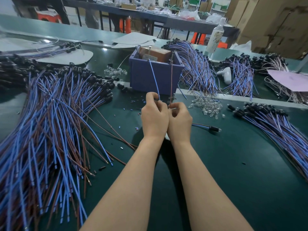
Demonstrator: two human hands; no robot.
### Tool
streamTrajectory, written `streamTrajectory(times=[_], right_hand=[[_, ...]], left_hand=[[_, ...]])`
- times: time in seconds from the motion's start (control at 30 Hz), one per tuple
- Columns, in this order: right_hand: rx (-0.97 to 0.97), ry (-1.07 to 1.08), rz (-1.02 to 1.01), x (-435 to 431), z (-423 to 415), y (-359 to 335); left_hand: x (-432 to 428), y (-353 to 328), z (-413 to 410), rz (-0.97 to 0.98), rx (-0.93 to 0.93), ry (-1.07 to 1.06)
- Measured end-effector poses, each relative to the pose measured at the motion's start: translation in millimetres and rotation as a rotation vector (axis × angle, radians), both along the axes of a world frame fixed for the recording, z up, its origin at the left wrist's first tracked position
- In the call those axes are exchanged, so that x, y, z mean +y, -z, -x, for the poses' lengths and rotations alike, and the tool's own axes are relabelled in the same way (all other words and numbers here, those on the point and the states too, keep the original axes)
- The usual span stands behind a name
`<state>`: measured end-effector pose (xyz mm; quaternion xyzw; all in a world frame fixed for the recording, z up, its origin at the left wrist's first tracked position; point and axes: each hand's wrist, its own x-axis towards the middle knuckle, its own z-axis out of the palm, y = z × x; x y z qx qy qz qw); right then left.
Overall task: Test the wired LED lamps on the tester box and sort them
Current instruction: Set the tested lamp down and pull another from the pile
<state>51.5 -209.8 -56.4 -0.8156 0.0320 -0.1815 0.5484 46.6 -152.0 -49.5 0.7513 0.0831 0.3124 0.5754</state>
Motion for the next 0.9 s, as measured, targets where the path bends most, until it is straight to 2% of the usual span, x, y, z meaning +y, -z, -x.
streamTrajectory(times=[0.9], right_hand=[[-0.008,-0.022,0.028,-0.5,2.0,-0.5]], left_hand=[[3.2,1.2,-4.6,0.036,0.043,0.044]])
